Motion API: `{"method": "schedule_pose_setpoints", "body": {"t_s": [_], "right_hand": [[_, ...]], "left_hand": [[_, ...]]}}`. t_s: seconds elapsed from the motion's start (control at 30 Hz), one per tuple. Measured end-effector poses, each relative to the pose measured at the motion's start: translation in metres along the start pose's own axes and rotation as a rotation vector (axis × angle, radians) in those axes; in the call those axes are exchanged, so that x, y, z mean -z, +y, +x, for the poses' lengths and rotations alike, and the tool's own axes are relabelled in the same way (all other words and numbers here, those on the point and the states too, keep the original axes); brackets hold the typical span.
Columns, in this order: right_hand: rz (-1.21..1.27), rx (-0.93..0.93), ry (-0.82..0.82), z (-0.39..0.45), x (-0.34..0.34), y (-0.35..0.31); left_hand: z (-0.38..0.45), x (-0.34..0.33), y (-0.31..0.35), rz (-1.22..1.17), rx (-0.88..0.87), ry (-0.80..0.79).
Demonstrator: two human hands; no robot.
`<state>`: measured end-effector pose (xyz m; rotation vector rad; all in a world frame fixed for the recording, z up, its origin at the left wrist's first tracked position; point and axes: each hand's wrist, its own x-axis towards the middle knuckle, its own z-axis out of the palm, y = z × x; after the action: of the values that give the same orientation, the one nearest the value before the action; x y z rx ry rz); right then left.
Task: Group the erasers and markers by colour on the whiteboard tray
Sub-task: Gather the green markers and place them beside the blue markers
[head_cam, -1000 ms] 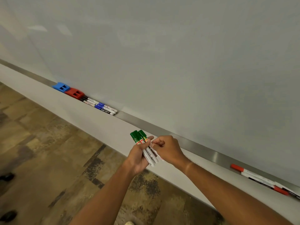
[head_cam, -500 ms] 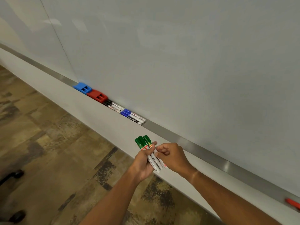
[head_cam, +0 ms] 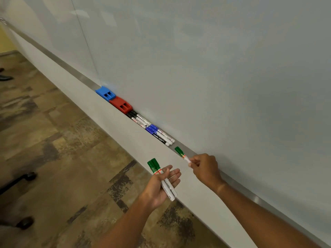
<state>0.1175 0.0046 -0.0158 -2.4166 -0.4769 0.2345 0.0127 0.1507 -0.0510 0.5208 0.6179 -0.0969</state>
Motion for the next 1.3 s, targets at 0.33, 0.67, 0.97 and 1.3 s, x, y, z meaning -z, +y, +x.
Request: {"method": "schedule_pose_setpoints", "body": {"t_s": [0.33, 0.67, 0.97, 1.3], "right_hand": [[-0.168, 0.039, -0.072, 0.051, -0.015, 0.005], [-0.075, -0.011, -0.023, 0.052, -0.026, 0.010], [-0.031, 0.025, 0.000, 0.048, -0.029, 0.013], [0.020, 0.016, 0.044, 0.041, -0.030, 0.014]], "left_hand": [[0.013, 0.003, 0.012, -0.032, -0.039, 0.063], [0.018, -0.009, 0.012, -0.020, -0.047, 0.070], [0.018, -0.016, 0.011, -0.015, -0.036, 0.059], [0.016, -0.020, 0.012, -0.009, -0.025, 0.053]]}}
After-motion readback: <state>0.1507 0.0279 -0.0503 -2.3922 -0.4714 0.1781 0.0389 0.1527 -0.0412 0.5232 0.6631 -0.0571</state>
